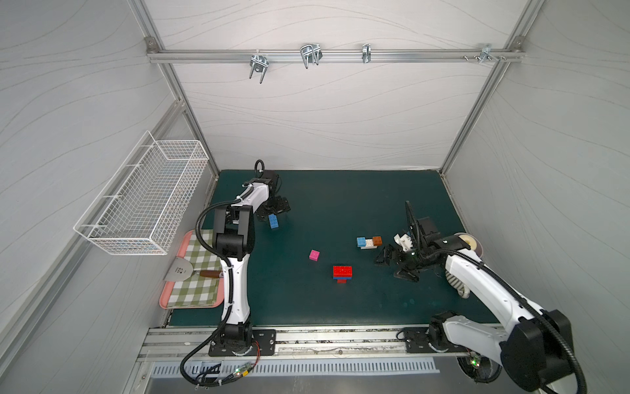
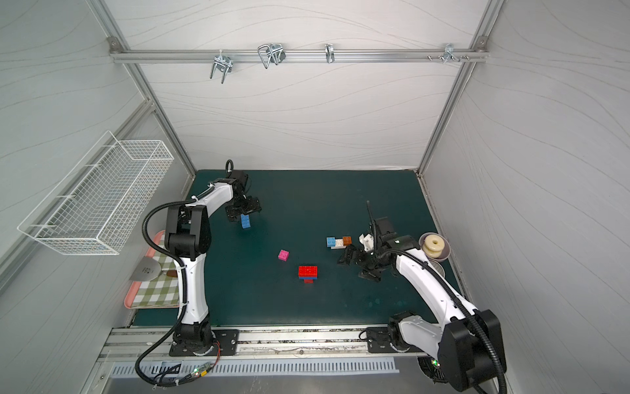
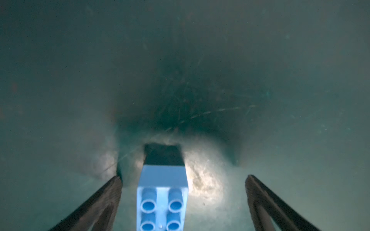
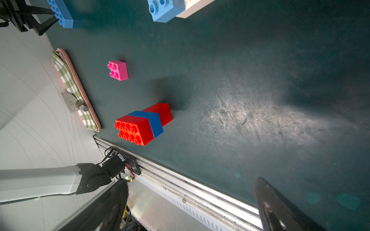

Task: Assemble a carrot with lego
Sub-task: Adjust the lego brick at the center of the board.

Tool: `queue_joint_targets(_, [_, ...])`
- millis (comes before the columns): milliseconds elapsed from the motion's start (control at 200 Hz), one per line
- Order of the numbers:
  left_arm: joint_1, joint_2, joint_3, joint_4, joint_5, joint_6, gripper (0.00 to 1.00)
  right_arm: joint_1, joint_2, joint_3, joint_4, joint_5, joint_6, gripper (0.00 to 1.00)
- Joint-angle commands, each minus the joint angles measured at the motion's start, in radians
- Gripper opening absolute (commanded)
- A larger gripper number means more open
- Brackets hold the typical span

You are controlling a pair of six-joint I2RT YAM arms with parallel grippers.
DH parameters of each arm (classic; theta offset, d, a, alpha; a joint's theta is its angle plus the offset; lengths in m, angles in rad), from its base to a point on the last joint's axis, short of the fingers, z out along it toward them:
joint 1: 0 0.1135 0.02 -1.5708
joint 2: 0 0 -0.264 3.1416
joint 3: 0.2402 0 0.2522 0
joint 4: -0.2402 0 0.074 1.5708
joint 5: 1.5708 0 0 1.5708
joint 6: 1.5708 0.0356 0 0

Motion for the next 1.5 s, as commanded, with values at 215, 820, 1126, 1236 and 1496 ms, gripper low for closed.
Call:
queue_joint_targets(215, [-0.123, 0.025, 0.047, 0.027, 0.102, 0.055, 0.96, -0.008, -0.016, 0.012, -0.036, 0.006, -0.005, 0.99])
queue_joint_targets(820, [-0.337, -0.06, -0.04, -0.007, 0.066, 0.029, 0.97, -0.016, -0.03, 0.008, -0.041, 0.001, -0.014, 0.99])
queue_joint_targets(1126, [-0.337, -0.146, -0.04, -0.114, -0.119, 0.136, 0.98, -0.018, -0.032, 0.014, -0.041, -0.006, -0.017, 0.99])
queue_joint_targets(1236, [-0.337, -0.172, -0.092, -0.107, -0.122, 0.237, 0.98, -0.018, -0.034, 0.02, -0.046, -0.002, -0.02, 0.99])
queue_joint_targets(1496, [-0.312, -0.178, -0.129, -0.102, -0.121, 0.387, 0.99, -0.019, -0.033, 0.013, -0.043, -0.004, -0.013, 0.99])
